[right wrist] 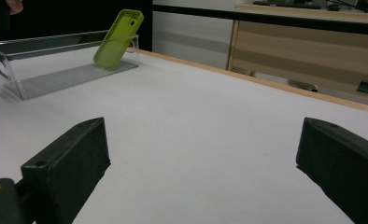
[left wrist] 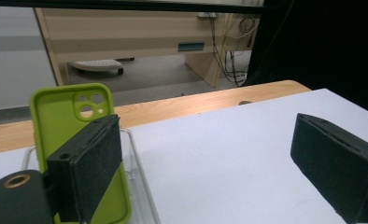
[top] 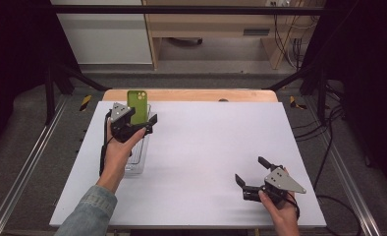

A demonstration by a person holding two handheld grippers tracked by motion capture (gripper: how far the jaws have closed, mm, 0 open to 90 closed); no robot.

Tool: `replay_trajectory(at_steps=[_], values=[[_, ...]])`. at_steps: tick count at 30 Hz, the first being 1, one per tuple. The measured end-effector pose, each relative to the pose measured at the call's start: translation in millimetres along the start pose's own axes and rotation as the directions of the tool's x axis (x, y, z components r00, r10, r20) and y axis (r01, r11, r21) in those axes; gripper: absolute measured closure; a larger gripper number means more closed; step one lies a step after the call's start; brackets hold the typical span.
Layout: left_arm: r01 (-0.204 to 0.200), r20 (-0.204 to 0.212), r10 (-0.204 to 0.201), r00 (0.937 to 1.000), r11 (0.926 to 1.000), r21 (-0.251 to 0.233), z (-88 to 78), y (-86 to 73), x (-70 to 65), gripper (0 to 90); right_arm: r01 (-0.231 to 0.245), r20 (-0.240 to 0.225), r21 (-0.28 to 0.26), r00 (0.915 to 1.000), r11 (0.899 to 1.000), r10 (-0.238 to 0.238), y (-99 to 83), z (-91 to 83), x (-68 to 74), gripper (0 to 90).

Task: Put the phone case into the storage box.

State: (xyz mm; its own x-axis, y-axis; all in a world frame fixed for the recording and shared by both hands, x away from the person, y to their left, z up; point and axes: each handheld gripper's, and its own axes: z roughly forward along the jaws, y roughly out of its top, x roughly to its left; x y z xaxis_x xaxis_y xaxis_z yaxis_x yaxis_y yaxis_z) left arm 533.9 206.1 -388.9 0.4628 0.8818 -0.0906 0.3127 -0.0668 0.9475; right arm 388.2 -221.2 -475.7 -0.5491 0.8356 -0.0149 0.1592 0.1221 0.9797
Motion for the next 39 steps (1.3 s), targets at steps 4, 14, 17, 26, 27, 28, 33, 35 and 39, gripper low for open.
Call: replay_trajectory(at_steps=[4, 14, 17, 26, 27, 28, 33, 35, 39], values=[[0.000, 0.017, 0.000, 0.9999, 1.0000, -0.004, -3.6, -1.8, -5.9, 8.0, -0.012, -0.006, 0.004, 0.9999, 1.000, 0.012, -0.3, 1.0, -0.4, 2.8], [-0.014, 0.045, 0.014, 0.9989, 0.9999, -0.006, -10.8, 5.5, -17.8, 7.3, -0.012, -0.003, 0.003, 0.9999, 1.000, 0.012, -0.6, 1.2, 0.8, 2.7], [-0.024, 0.051, 0.025, 0.9984, 0.9997, -0.006, -12.7, 5.8, -21.7, 7.2, -0.012, 0.000, 0.002, 0.9999, 1.000, 0.012, -0.5, 1.2, 0.6, 2.7], [-0.030, 0.084, 0.032, 0.9959, 0.9992, -0.028, -18.3, 8.6, -32.8, 6.0, -0.018, 0.000, 0.007, 0.9998, 1.000, 0.018, -0.8, 0.3, -0.2, 2.7], [-0.032, 0.086, 0.034, 0.9957, 0.9990, -0.030, -19.0, 8.9, -33.8, 6.0, -0.018, 0.001, 0.007, 0.9998, 1.000, 0.018, -0.7, 0.0, -0.6, 2.7], [-0.032, 0.088, 0.035, 0.9955, 0.9989, -0.033, -19.9, 9.2, -34.8, 6.0, -0.018, 0.001, 0.004, 0.9998, 1.000, 0.018, -0.7, -0.1, -0.7, 2.7], [-0.035, 0.101, 0.039, 0.9942, 0.9988, -0.035, -22.7, 10.0, -38.3, 5.6, -0.022, 0.000, 0.009, 0.9998, 1.000, 0.022, -0.8, -0.1, -1.2, 2.7], [-0.034, 0.103, 0.037, 0.9940, 0.9988, -0.035, -23.9, 10.5, -38.8, 5.6, -0.025, -0.001, 0.009, 0.9997, 1.000, 0.025, -0.9, -0.1, -1.2, 2.7], [-0.036, 0.111, 0.039, 0.9930, 0.9988, -0.032, -26.5, 10.9, -40.1, 5.5, -0.027, -0.001, 0.010, 0.9996, 1.000, 0.027, -0.7, -0.4, -1.2, 2.7]])
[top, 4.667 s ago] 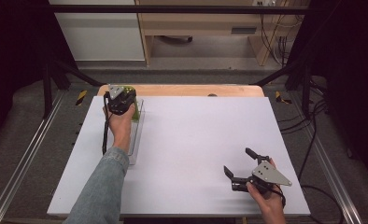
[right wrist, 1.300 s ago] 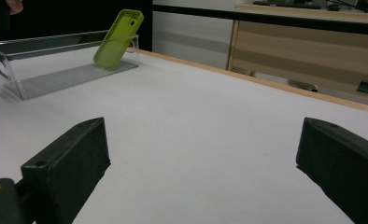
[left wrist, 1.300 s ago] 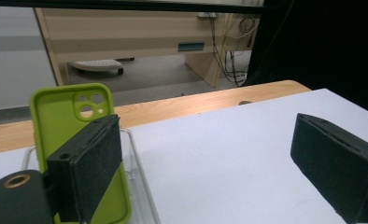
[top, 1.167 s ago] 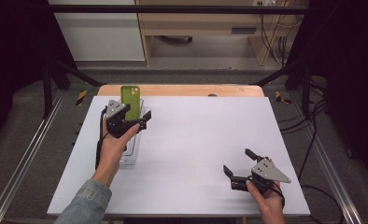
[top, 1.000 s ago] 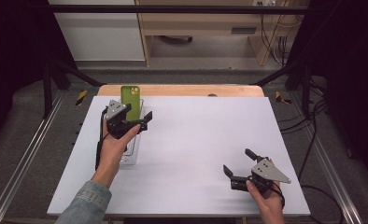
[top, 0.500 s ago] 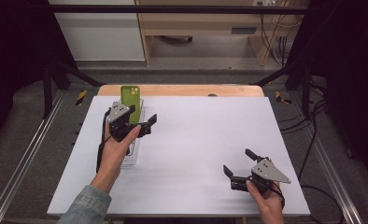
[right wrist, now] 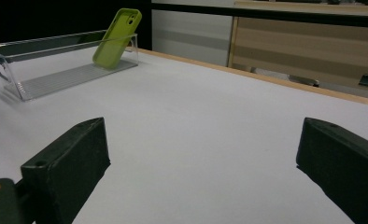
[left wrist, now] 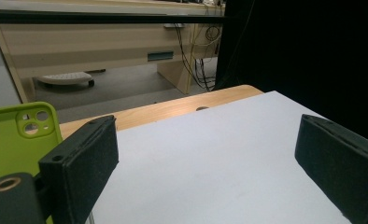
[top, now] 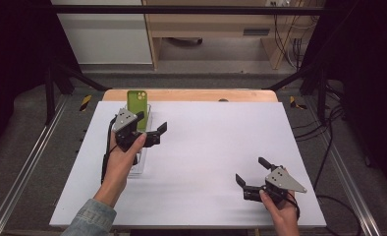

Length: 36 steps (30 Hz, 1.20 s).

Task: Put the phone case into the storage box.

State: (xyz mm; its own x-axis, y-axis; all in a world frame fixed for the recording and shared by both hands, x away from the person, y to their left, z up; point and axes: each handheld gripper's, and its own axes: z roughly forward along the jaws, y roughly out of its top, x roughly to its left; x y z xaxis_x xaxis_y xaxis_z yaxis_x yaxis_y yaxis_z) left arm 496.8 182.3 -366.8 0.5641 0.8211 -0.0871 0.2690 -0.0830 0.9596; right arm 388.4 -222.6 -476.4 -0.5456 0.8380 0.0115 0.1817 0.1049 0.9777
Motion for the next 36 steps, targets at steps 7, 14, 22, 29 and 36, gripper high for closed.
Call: replay_trajectory(at_steps=[7, 14, 22, 29, 36], values=[[-0.012, 0.012, 0.012, 0.9999, 0.9999, -0.002, -1.9, -0.2, -4.5, 5.0, -0.005, 0.008, -0.002, 1.0000, 1.000, 0.005, -0.2, -1.0, -2.7, 2.7], [-0.020, 0.029, 0.021, 0.9994, 0.9997, -0.010, -5.0, 0.8, -9.1, 5.0, -0.016, 0.009, -0.005, 0.9998, 1.000, 0.016, 0.1, -1.8, -3.4, 2.7], [-0.027, 0.044, 0.028, 0.9986, 0.9993, -0.026, -14.6, 3.6, -10.8, 4.9, -0.025, 0.012, -0.007, 0.9996, 1.000, 0.025, -0.1, -2.2, -4.2, 2.7], [-0.062, 0.052, 0.064, 0.9966, 0.9972, -0.042, -23.4, 7.9, -12.6, 4.4, -0.024, 0.015, -0.002, 0.9996, 1.000, 0.024, -0.3, -1.9, -4.1, 2.7], [-0.067, 0.049, 0.070, 0.9963, 0.9962, -0.055, -31.7, 6.7, -9.7, 4.1, -0.021, 0.015, -0.003, 0.9997, 1.000, 0.021, -0.5, -2.0, -4.2, 2.7]])
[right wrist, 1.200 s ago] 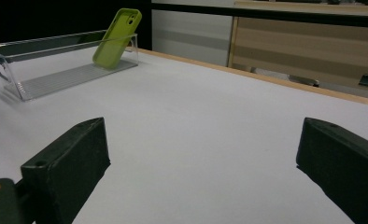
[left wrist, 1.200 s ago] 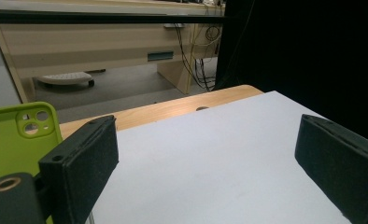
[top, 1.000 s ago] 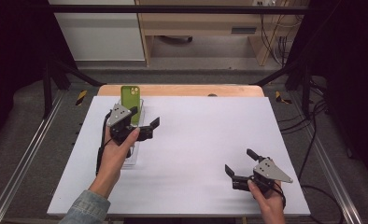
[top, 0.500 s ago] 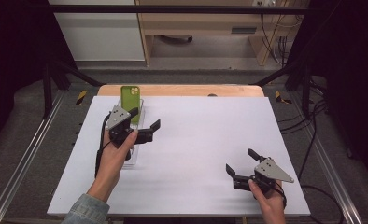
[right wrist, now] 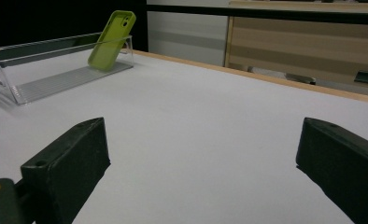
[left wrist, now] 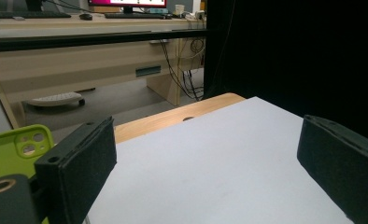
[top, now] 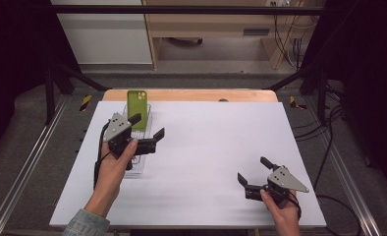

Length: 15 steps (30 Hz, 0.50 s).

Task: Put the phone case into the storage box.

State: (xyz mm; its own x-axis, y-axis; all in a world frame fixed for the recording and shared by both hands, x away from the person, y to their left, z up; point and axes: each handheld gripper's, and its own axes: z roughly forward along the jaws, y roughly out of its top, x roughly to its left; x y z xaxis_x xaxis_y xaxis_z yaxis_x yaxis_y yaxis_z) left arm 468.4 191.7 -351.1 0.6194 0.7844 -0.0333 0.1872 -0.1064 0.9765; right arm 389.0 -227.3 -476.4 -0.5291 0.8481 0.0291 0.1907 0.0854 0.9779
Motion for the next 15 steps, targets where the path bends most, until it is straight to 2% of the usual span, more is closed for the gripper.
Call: replay_trajectory(at_steps=[15], values=[[0.003, -0.013, -0.004, 0.9999, 0.9990, -0.045, -18.0, -0.1, 14.5, 4.0, 0.000, 0.003, -0.005, 1.0000, 1.000, 0.000, 0.2, -1.5, -2.3, 2.7]])
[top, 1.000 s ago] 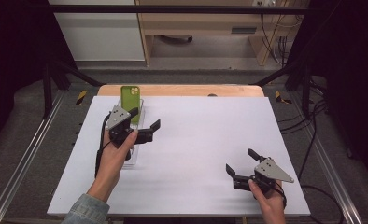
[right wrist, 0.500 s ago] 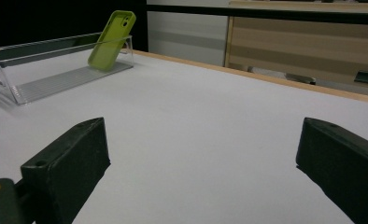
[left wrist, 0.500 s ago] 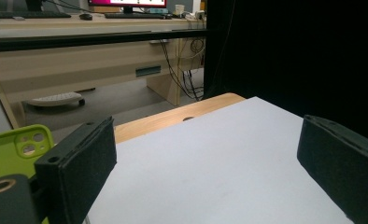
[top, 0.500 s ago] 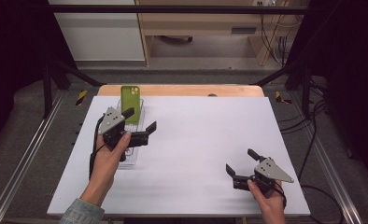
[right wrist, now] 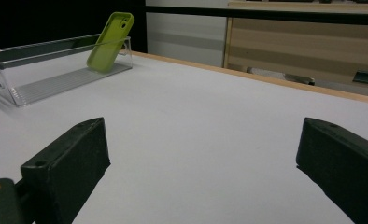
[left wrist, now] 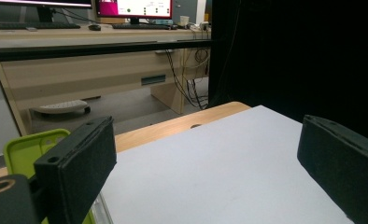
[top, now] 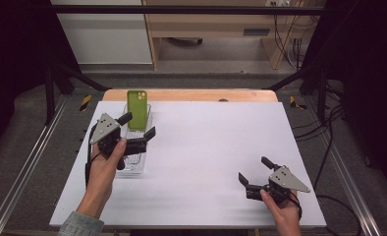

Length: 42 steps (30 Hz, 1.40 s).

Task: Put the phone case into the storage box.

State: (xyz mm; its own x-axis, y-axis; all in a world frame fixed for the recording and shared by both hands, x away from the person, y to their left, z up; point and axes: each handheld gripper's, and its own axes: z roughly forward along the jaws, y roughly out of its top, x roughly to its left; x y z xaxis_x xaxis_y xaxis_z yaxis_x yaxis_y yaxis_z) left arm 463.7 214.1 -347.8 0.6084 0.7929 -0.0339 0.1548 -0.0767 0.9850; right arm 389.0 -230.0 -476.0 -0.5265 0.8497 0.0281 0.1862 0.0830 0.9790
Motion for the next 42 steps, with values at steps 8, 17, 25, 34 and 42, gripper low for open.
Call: replay_trajectory(at_steps=[8, 17, 25, 34, 42], values=[[0.009, -0.021, -0.010, 0.9997, 0.9998, -0.020, -14.9, -3.0, 11.7, 3.3, -0.005, -0.003, 0.000, 1.0000, 1.000, 0.005, -0.1, 0.2, 0.6, 2.7], [0.019, -0.055, -0.021, 0.9983, 0.9992, -0.034, -32.5, -7.5, 26.2, 3.3, -0.002, -0.007, 0.001, 1.0000, 1.000, 0.002, -0.4, 0.7, 1.2, 2.7], [0.013, -0.059, -0.015, 0.9981, 0.9992, -0.037, -44.1, -9.7, 31.8, 3.2, -0.002, -0.010, 0.003, 0.9999, 1.000, 0.002, -0.5, 1.1, 1.8, 2.7], [0.014, -0.080, -0.018, 0.9967, 0.9985, -0.052, -56.9, -14.2, 38.4, 3.0, -0.002, -0.012, 0.004, 0.9999, 1.000, 0.002, -0.5, 1.2, 2.6, 2.8], [0.008, -0.091, -0.014, 0.9958, 0.9978, -0.067, -68.0, -17.4, 44.4, 2.7, -0.008, -0.016, 0.004, 0.9998, 1.000, 0.008, -0.4, 1.0, 2.0, 2.9]])
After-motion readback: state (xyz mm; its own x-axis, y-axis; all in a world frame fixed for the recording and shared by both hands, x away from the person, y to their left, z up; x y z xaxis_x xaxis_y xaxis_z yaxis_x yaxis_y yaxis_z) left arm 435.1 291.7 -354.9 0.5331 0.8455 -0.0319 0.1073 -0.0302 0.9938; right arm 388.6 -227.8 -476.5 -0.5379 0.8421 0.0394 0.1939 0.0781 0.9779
